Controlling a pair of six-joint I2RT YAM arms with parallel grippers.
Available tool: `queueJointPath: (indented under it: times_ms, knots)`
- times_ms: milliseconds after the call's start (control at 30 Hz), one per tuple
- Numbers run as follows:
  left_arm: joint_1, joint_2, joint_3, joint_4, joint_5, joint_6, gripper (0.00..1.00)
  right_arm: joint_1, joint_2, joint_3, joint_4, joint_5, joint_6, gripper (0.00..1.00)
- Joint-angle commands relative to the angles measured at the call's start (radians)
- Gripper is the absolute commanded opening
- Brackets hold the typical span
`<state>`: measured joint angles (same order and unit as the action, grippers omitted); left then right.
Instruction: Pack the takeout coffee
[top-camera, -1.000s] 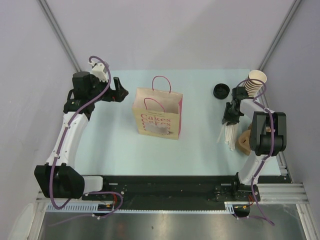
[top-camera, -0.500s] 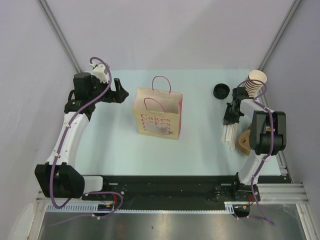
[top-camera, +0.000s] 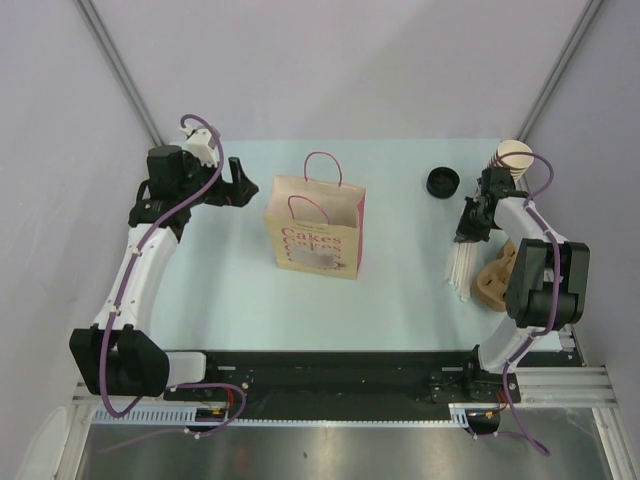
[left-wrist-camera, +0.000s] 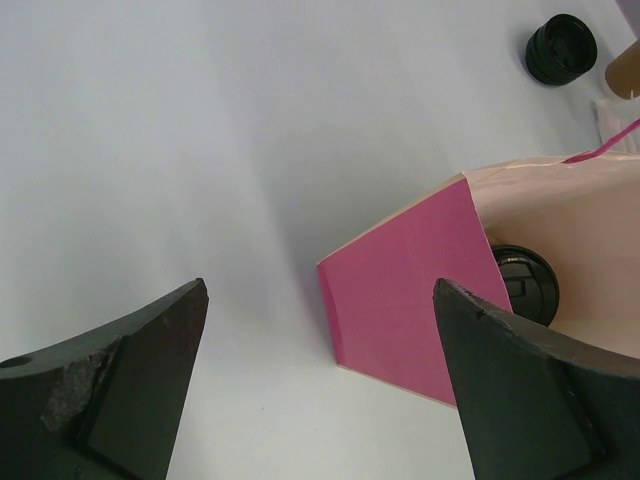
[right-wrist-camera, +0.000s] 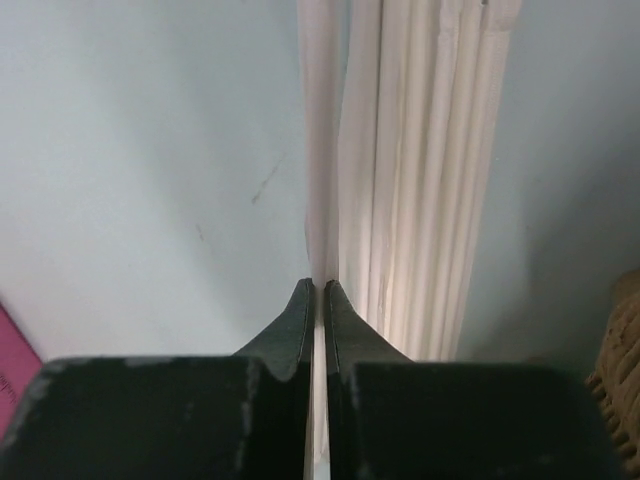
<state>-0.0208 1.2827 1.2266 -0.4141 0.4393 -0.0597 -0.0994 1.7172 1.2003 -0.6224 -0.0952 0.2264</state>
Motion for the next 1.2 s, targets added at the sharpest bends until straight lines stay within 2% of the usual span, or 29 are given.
queueJointPath:
  times_ms: [0,100,200,267,300,467,533,600,633,733,833,933,1067,1167]
  knots:
    - [0.004,0.003,0.024,0.008,0.039,0.026,0.99,0.0,-0.056,0.042,-0.019,-0.078,-0.007,0.02]
    - [0.004,0.007,0.03,0.009,0.044,0.027,0.99,0.003,-0.06,0.045,-0.013,-0.106,-0.005,0.11]
    - [0.004,0.007,0.03,0.014,0.047,0.028,0.99,0.003,-0.051,0.047,-0.002,-0.113,-0.004,0.14]
    - [0.005,0.006,0.03,0.012,0.049,0.027,1.0,0.001,-0.039,0.047,0.007,-0.116,-0.004,0.09]
    - [0.005,0.004,0.03,0.011,0.049,0.027,1.0,0.004,-0.034,0.047,0.012,-0.113,-0.005,0.0]
    - [0.004,-0.002,0.027,0.0,0.047,0.04,0.99,0.018,-0.004,0.047,0.038,-0.106,-0.01,0.0]
    - [0.005,-0.005,0.024,-0.003,0.044,0.041,0.99,0.023,0.004,0.048,0.038,-0.09,-0.01,0.16]
    - [0.004,-0.008,0.017,-0.005,0.045,0.044,1.0,0.026,0.015,0.05,0.044,-0.071,-0.015,0.22]
    - [0.005,-0.006,0.019,-0.006,0.042,0.046,1.0,0.029,0.019,0.048,0.047,-0.057,-0.016,0.21]
    - [0.004,-0.006,0.019,-0.009,0.039,0.052,1.0,0.024,0.042,0.054,0.055,-0.017,-0.032,0.11]
    - [0.004,-0.002,0.022,-0.011,0.036,0.057,1.0,0.024,0.058,0.062,0.059,-0.014,-0.041,0.09]
    - [0.004,0.003,0.022,-0.009,0.036,0.057,1.0,0.035,0.071,0.068,0.07,-0.031,-0.038,0.12]
    - [0.004,0.006,0.016,-0.005,0.039,0.052,0.99,0.059,0.087,0.079,0.078,-0.064,-0.021,0.23]
    - [0.005,0.009,0.013,-0.003,0.038,0.049,1.0,0.081,0.099,0.087,0.079,-0.063,-0.009,0.26]
